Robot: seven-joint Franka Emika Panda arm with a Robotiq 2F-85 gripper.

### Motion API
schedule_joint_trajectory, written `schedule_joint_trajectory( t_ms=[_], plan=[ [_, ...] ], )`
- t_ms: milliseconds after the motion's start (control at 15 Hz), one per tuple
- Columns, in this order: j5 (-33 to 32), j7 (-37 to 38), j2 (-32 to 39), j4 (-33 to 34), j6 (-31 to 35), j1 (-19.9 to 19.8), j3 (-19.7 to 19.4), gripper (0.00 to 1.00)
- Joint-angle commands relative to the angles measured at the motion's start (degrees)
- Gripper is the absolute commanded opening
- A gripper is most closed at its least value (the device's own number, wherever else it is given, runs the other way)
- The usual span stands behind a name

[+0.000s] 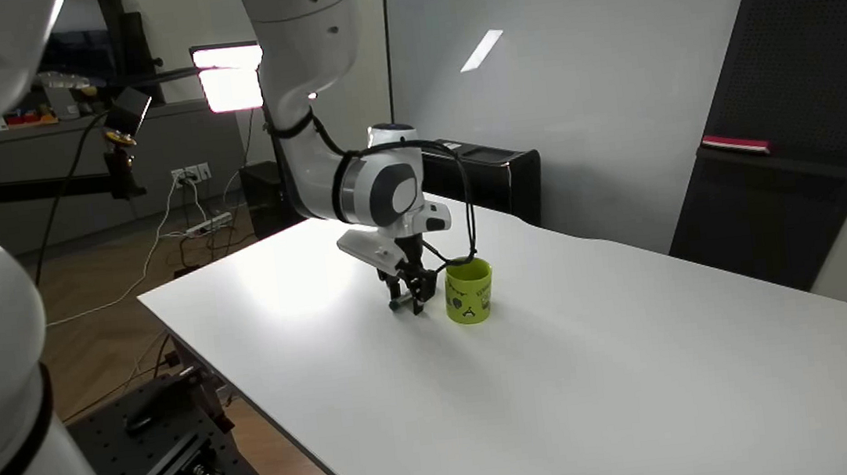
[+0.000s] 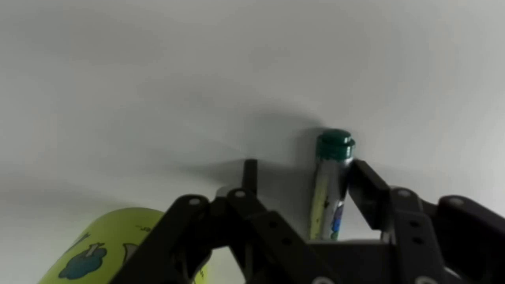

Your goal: Remove the marker from the mug, put the marker in the mug

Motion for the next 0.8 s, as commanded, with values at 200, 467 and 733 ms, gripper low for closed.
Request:
schedule_joint_trajectory(
  t_ms=[200,467,733],
  plan=[
    [0.1,5.3,0.2,1.7,-1.5,3.6,-4.0,0.12],
    [0.1,6.2,-2.1,1.9,-3.3,3.3,-4.9,0.05],
    [-0.5,6.3,-7.4,1.6,-4.9,2.9,-6.1,0.05]
  ],
)
